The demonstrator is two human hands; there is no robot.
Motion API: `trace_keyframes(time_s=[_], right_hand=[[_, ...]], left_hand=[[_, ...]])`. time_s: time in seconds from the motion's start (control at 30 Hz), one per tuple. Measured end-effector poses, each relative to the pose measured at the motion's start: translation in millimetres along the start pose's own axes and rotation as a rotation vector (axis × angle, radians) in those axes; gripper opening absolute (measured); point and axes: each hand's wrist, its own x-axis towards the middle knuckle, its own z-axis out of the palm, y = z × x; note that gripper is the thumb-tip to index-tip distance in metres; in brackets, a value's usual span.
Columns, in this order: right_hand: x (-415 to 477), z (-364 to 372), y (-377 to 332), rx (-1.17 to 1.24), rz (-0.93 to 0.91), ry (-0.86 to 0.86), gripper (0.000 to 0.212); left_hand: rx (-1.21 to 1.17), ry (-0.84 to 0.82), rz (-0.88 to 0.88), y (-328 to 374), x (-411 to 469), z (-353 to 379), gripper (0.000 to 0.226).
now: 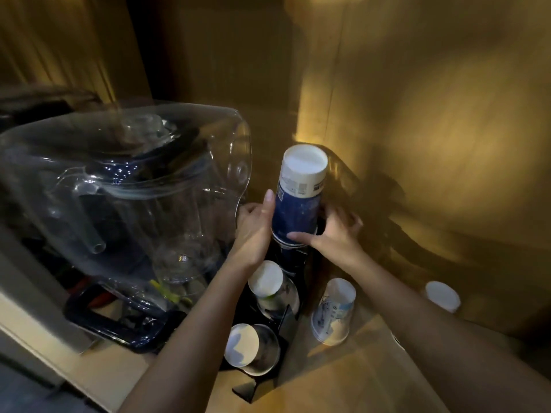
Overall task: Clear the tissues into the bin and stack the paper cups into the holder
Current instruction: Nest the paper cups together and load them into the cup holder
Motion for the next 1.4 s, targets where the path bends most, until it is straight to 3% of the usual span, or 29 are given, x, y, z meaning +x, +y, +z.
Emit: trace_keyframes(time_s=[0.1, 0.23, 0.33, 0.5, 0.63, 0.73, 0.83, 0.93, 1.07, 1.2, 1.27, 1.33, 1.4], right_hand=[[1.1, 6.9, 3.9, -0.058, -0.081, 0.032, 0.097], [-0.5, 9.2, 5.4, 0.052, 0.009, 0.037, 0.091], [-1.3, 8.1, 7.6, -0.124, -0.038, 0.024, 0.072], [2.5, 2.6, 2.1, -0.249, 0.016, -0.103, 0.064], [-2.5, -2.1, 1.0, -0.206, -0.001, -0.13, 0.059], [-8.7, -8.2, 8.2, -0.039, -0.044, 0.003, 0.044], [-15.1, -15.8, 20.8, 0.17, -0.059, 0.12, 0.032], [-23.3, -20.7, 41.2, 0.303, 0.033, 0.14, 0.024], [-42.0, -19.4, 82.4, 0.266, 0.191, -0.008, 0.037], [-64.8, -6.2, 115.8, 0.275, 0.297, -0.292, 0.092], [-74.1, 6.8, 127.9, 0.287, 0.302, -0.364, 0.108], [-80.5, 20.3, 137.4, 0.307, 0.303, -0.372, 0.11], [-84.3, 31.9, 143.1, 0.297, 0.285, -0.334, 0.1]], left_hand=[[0.013, -0.018, 0.006, -8.3, -2.4, 2.5, 0.066], [-0.003, 0.048, 0.02, -13.5, -5.4, 5.5, 0.047], [0.276, 0.084, 0.075, -18.6, -0.2, 9.2, 0.043], [0.712, 0.14, 0.198, -21.6, -2.5, 19.4, 0.034], [0.93, 0.117, 0.215, -18.3, -4.4, 20.3, 0.037], [1.059, 0.149, 0.198, -4.8, -11.1, 25.5, 0.04], [0.853, 0.253, 0.346, 10.8, -27.7, 46.7, 0.035], [0.468, 0.185, 0.389, 10.5, -48.5, 82.1, 0.028], [0.309, -0.001, 0.143, -35.1, -59.6, 125.0, 0.059], [0.214, -0.125, -0.082, -89.7, -56.3, 143.7, 0.104], [0.181, -0.159, -0.203, -109.5, -52.9, 148.5, 0.12], [0.109, -0.18, -0.299, -121.7, -50.4, 152.5, 0.124], [0.086, -0.163, -0.34, -130.1, -46.7, 156.0, 0.117]])
